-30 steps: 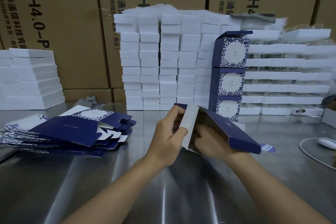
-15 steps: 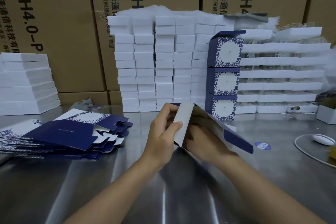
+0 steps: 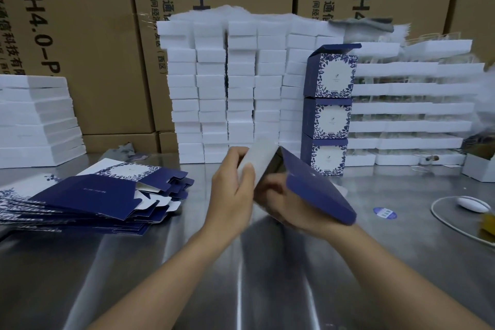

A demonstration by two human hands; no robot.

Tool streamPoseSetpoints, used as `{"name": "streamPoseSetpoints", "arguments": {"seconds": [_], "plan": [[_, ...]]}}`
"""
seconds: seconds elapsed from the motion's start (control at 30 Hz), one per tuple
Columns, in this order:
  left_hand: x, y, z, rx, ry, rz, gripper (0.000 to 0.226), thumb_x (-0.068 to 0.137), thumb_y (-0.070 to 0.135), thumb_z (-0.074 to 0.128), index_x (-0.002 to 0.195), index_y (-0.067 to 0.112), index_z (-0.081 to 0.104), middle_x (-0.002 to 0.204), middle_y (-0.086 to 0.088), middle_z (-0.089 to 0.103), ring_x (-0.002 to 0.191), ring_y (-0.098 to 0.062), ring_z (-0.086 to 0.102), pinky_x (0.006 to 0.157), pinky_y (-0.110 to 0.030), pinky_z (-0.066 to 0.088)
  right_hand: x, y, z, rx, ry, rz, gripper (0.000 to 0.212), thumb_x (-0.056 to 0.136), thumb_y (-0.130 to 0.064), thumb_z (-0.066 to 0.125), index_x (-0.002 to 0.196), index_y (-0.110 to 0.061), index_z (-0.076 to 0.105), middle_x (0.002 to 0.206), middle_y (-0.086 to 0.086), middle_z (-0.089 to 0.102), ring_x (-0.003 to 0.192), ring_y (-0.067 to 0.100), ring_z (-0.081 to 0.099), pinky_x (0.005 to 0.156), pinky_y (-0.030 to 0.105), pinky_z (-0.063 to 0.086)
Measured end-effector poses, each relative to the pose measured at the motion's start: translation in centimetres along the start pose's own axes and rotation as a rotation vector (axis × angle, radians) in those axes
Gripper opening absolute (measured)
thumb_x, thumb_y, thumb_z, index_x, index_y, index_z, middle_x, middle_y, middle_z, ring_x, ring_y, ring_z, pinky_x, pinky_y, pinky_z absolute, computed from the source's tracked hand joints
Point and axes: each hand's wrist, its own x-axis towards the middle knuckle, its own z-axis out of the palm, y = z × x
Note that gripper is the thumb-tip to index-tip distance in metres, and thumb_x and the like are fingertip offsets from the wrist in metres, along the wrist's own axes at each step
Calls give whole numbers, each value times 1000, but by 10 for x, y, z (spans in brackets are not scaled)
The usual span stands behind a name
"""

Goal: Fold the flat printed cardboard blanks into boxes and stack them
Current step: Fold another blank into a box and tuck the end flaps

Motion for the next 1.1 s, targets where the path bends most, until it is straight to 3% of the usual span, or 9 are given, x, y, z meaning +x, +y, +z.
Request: {"name": "streamPoseSetpoints", "arguments": {"seconds": [0.2,0.37,0.57,0.63,0.7,0.77,0.83,0.93,1.1], "plan": [[8,-18,-13,108,57,-82,15,107,8,46,115,14,57,91,-10,65,78,-24,56,72,-36,46,12,-20,-35,428,274,43,27,89,-7,50,87,-17,75,77,-1,76,50,15,61,49,22,46],[11,-19,-16,125,76,-120,15,107,6,46,113,15,58,91,8,65,72,-5,54,64,-17,40,15,-13,-49,560,363,111,39,99,7,40,106,-11,74,87,12,75,61,29,73,50,33,56],[7,-16,-11,101,14,-136,27,108,14,48,133,16,57,125,-1,67,114,-24,62,97,-53,55,14,-15,-37,488,387,90,36,98,6,45,106,-18,71,88,10,75,63,26,76,54,32,60],[3,-17,-9,123,-17,-100,34,109,18,48,142,21,54,136,7,64,126,-9,58,108,-36,49,14,-14,-31,446,410,94,31,95,8,51,101,-16,70,85,7,77,65,24,77,56,33,61],[0,-17,-7,140,-61,-75,39,109,24,46,146,31,50,139,24,59,128,7,51,103,-9,40,13,-13,-25,440,418,118,26,93,8,60,95,-16,71,86,6,78,71,24,79,61,35,61],[-2,-17,-5,134,-91,-57,41,107,28,45,146,40,47,138,36,54,128,15,48,97,-1,36,15,-11,-21,420,447,139,20,91,4,69,92,-16,73,86,8,80,80,25,79,76,40,62],[-3,-17,-3,129,-102,-49,43,106,30,44,148,41,45,140,37,53,130,13,48,98,-2,35,18,-9,-19,359,466,154,14,87,3,72,86,-11,75,86,5,80,86,23,78,85,42,60],[-4,-16,-2,112,-102,-32,45,106,28,44,150,37,47,142,30,56,132,6,51,101,-5,37,18,-6,-14,389,394,245,31,89,3,72,65,-16,70,67,-9,74,71,6,71,74,28,55],[-4,-18,0,105,-139,-40,48,106,32,43,153,35,45,147,24,56,138,-2,51,111,-22,43,20,-5,-7,711,298,309,23,100,-2,65,81,-13,72,70,-7,77,68,7,73,73,21,58]]}}
